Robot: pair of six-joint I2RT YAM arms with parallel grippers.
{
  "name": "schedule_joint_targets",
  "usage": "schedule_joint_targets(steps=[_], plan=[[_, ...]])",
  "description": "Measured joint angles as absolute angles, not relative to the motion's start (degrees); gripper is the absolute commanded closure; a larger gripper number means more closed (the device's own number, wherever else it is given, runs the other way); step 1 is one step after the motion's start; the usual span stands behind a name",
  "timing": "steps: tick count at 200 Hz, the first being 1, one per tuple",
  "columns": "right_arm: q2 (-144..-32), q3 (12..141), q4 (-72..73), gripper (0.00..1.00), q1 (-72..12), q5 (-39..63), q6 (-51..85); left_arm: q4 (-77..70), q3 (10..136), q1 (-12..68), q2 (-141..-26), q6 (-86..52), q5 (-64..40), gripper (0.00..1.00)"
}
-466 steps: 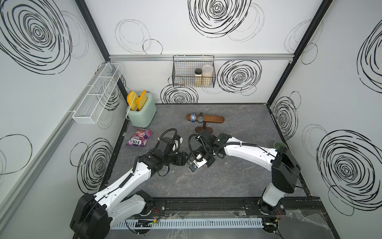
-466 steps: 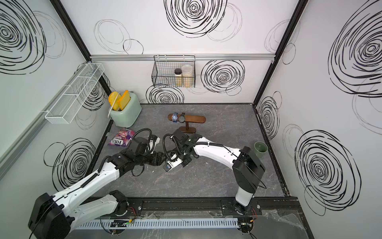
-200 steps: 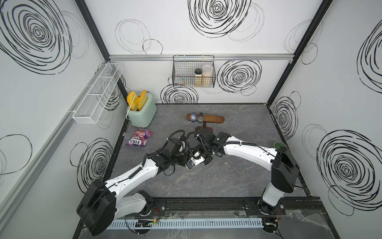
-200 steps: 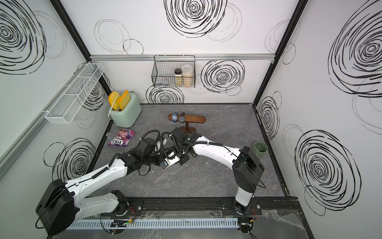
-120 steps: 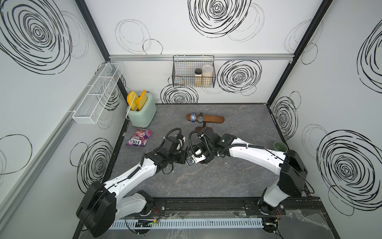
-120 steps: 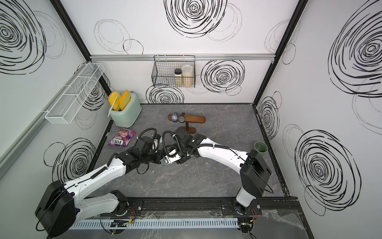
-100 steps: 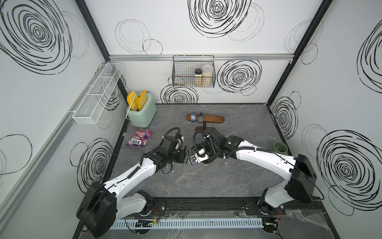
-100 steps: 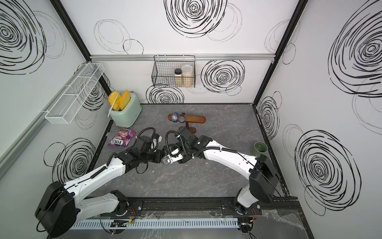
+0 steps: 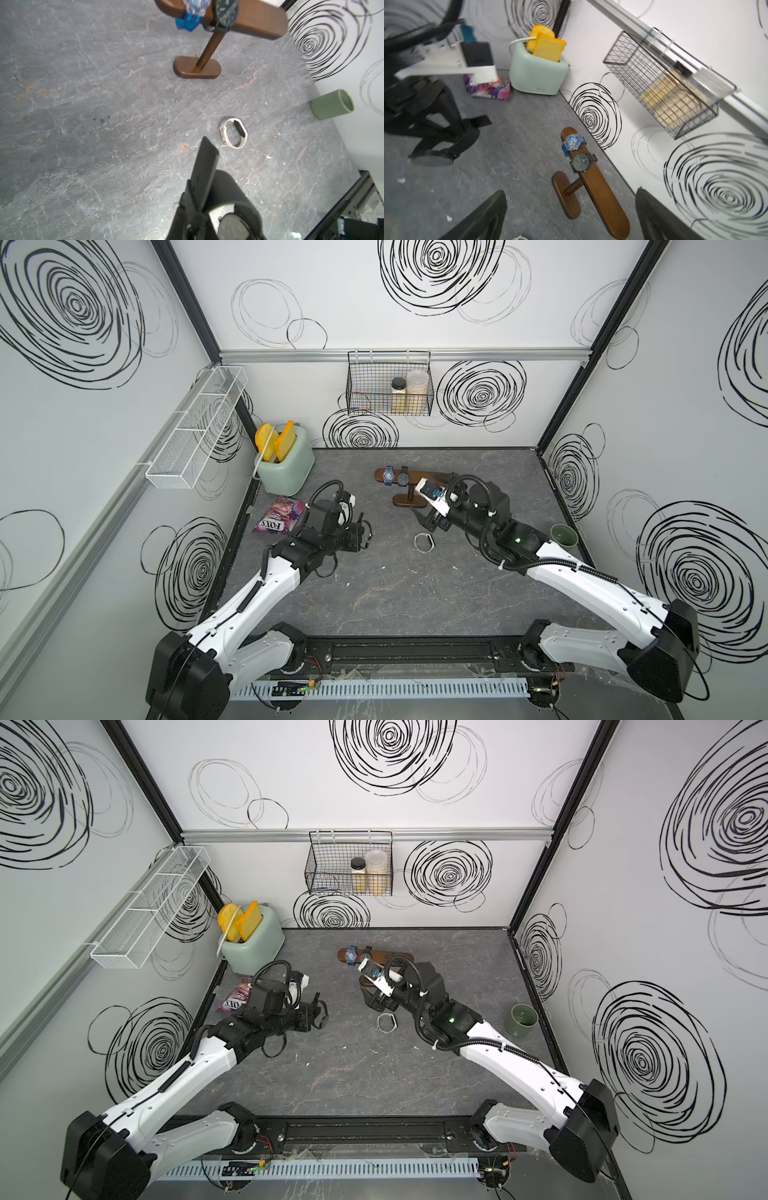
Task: Place watch on stand
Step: Pick up the watch at the center of the board.
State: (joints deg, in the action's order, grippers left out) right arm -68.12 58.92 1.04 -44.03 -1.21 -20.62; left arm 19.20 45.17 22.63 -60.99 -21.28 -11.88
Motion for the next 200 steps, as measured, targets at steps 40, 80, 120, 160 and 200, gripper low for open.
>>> schedule_joint_targets(steps=[40, 80, 120, 160, 200], plan=[[-67.59, 53.69, 6.2, 0.02, -41.6, 9.15, -5.93, 19.59, 47.7, 19.59, -60.47, -21.71, -15.64, 1.0], [-72.16, 51.92, 8.27, 0.02, -41.08, 16.14, 0.3, 19.88, 47.7, 17.87, -59.77, -22.57, -18.59, 1.0], [-75.24, 51.57, 10.11, 0.02, -40.97, 19.16, 3.53, 19.99, 47.51, 15.51, -59.35, -22.57, -20.73, 1.0], [-74.96, 48.49, 15.57, 0.02, -40.73, 20.8, 5.58, 19.99, 46.74, 13.56, -59.18, -22.55, -22.68, 1.0], [-74.83, 46.61, 17.08, 0.02, -39.79, 19.0, 10.02, 20.01, 46.65, 13.21, -59.16, -22.52, -23.57, 1.0]])
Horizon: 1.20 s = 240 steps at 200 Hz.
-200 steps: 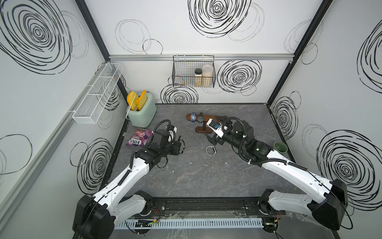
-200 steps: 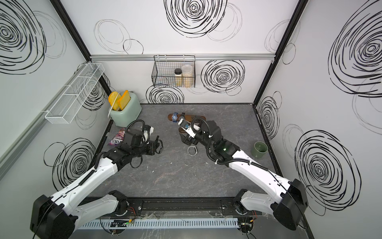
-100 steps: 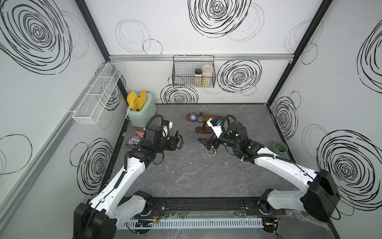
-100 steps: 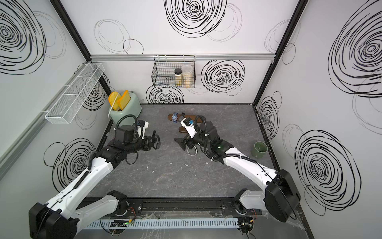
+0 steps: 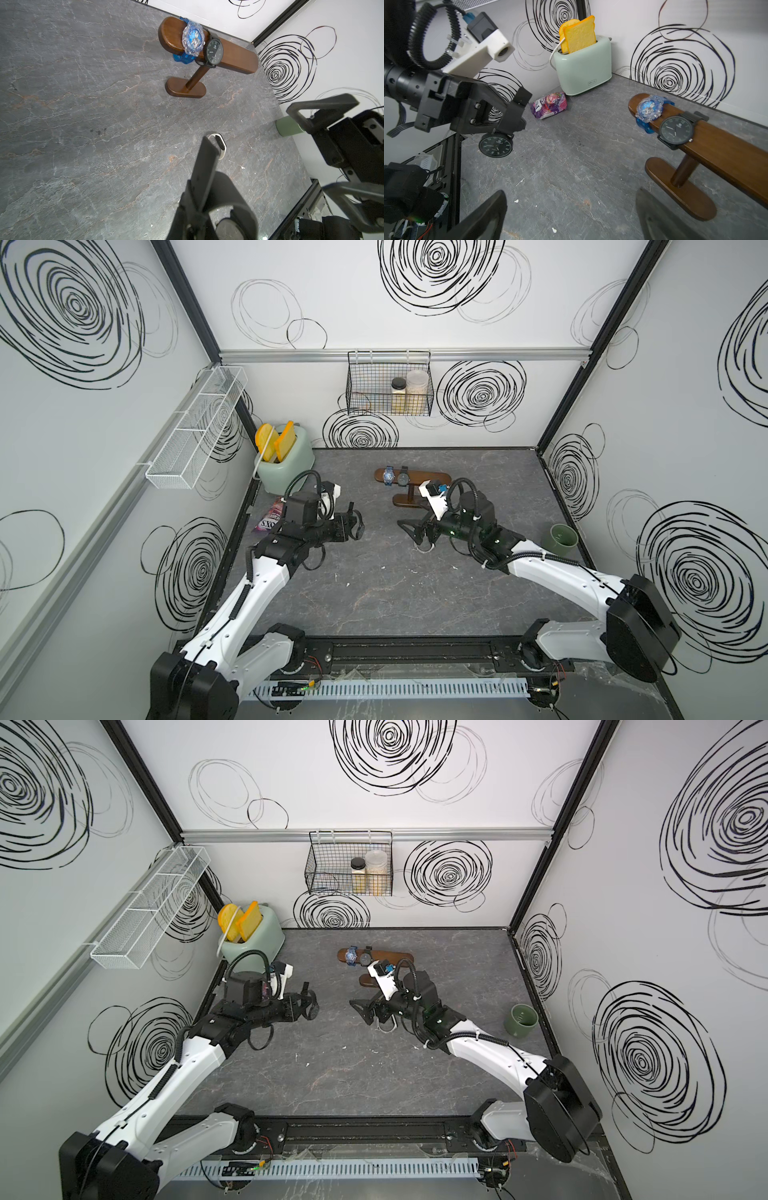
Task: Place watch on stand
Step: Pick up the watch at the center of the board.
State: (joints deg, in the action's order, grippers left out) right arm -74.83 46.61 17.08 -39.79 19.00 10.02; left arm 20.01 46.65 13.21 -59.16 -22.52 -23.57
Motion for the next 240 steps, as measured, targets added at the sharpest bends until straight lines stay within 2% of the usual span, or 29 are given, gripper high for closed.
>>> schedule_joint_targets(steps=[164, 240], plan=[[-75.11, 44.12, 16.03, 0.02, -38.96, 18.48, 14.44, 15.18, 45.87, 11.55, -62.22, -23.4, -25.63, 1.0], [-73.1, 42.44, 15.79, 0.02, -42.98, 15.97, 15.73, 13.89, 43.88, 11.44, -62.43, -22.55, -26.61, 1.0]])
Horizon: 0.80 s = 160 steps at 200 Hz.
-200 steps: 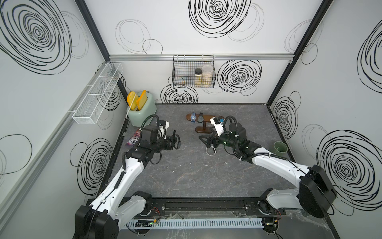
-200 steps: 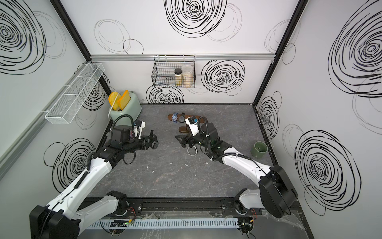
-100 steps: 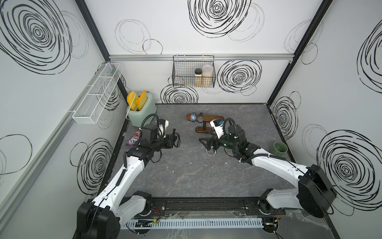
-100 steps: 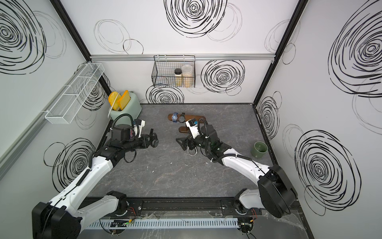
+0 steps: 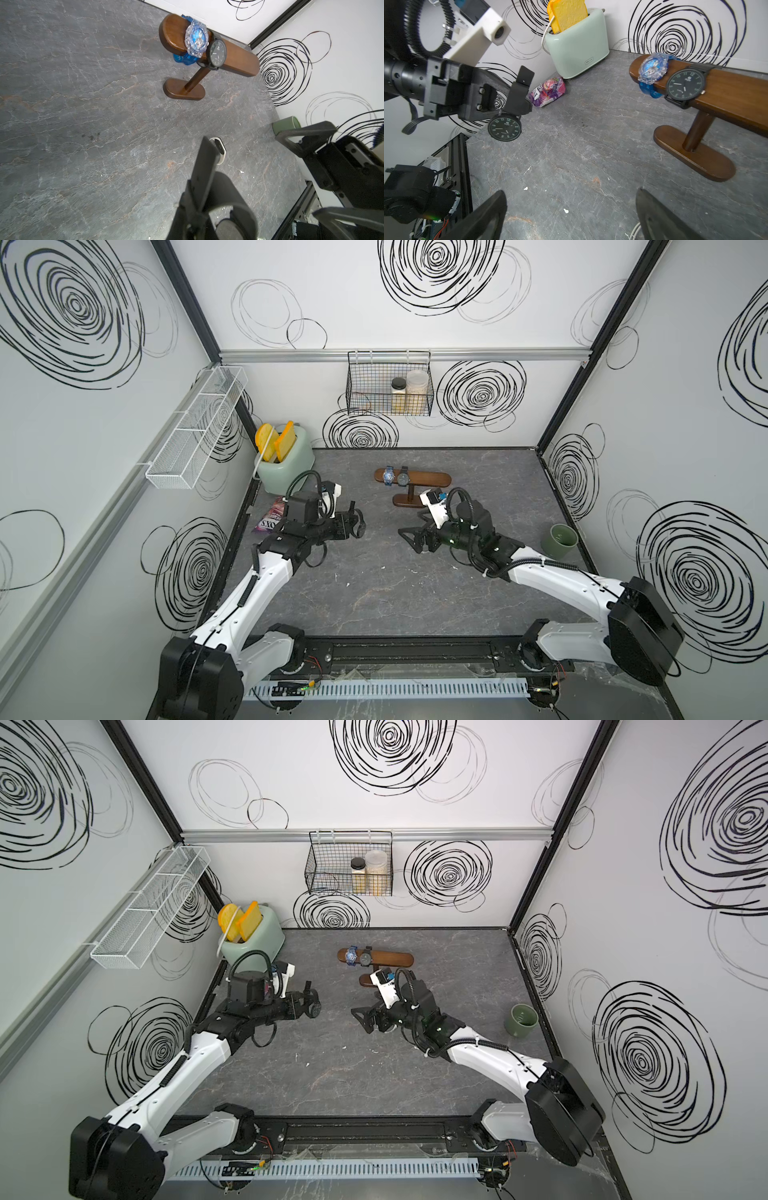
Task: Place watch on stand
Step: Pick up the watch at the center of the board.
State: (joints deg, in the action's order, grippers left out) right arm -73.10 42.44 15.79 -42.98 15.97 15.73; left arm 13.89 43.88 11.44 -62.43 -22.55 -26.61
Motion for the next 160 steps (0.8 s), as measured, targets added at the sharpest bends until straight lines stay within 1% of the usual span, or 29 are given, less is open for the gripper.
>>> schedule_joint_targets(steps=[61, 126, 160], plan=[[-70.17, 42.0, 13.74, 0.02, -45.78, 11.46, 16.97, 12.38, 41.89, 10.13, -62.24, -21.58, -28.71, 1.0], [-68.29, 40.71, 13.52, 0.02, -53.91, 2.5, 18.92, 9.41, 39.31, 3.66, -61.93, -22.31, -35.64, 1.0], [-67.92, 40.71, 13.39, 0.02, -54.59, -0.32, 19.35, 7.88, 39.22, 2.57, -61.93, -22.87, -37.69, 1.0]])
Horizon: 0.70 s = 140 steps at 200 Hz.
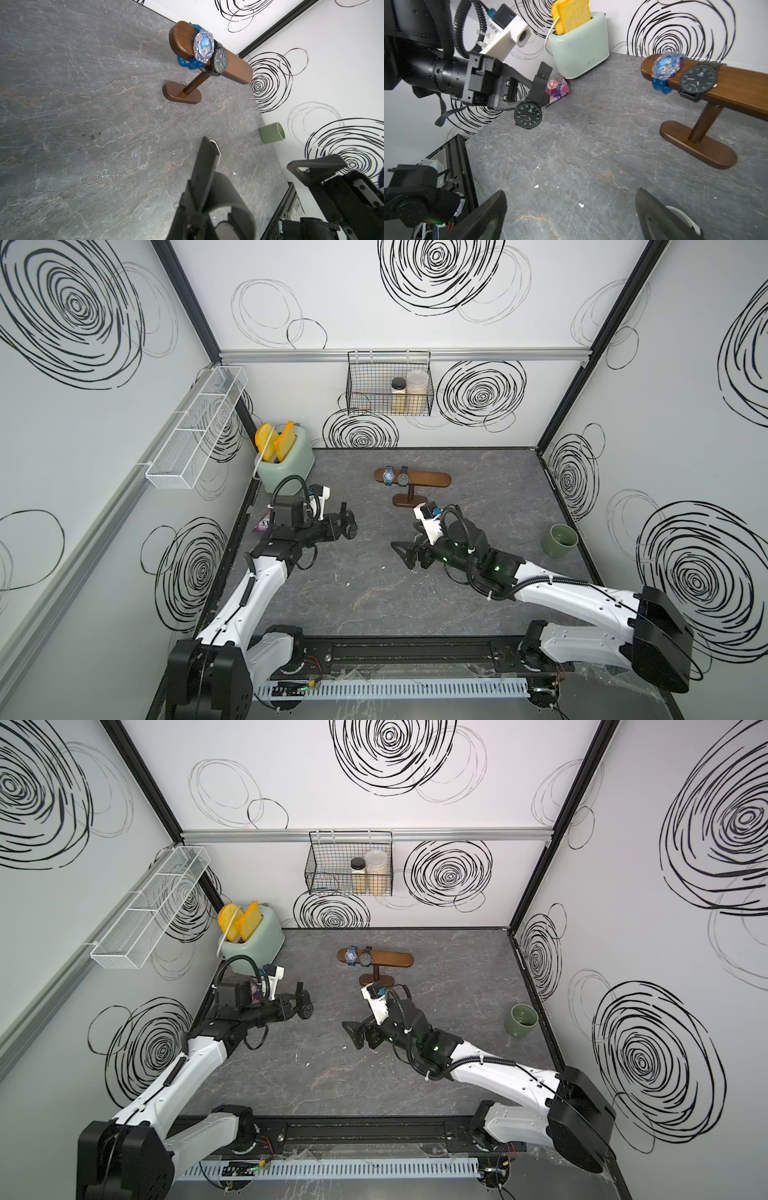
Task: Place watch on stand
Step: Pick up the watch at the center of the board.
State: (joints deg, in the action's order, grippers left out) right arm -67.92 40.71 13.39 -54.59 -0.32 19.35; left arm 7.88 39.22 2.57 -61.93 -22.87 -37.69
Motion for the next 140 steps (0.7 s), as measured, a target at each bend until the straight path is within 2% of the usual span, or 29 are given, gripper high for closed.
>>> schedule_joint_targets(steps=[58, 140], plan=[[-66.74, 40.71, 14.35, 0.02, -54.83, -2.48, 20.45, 7.11, 38.98, 2.46, -61.93, -23.44, -38.52, 1.0], [-74.85, 44.51, 16.47, 0.02, -58.81, -5.13, 20.23, 6.35, 38.83, 2.68, -62.48, -23.86, -39.27, 1.0]])
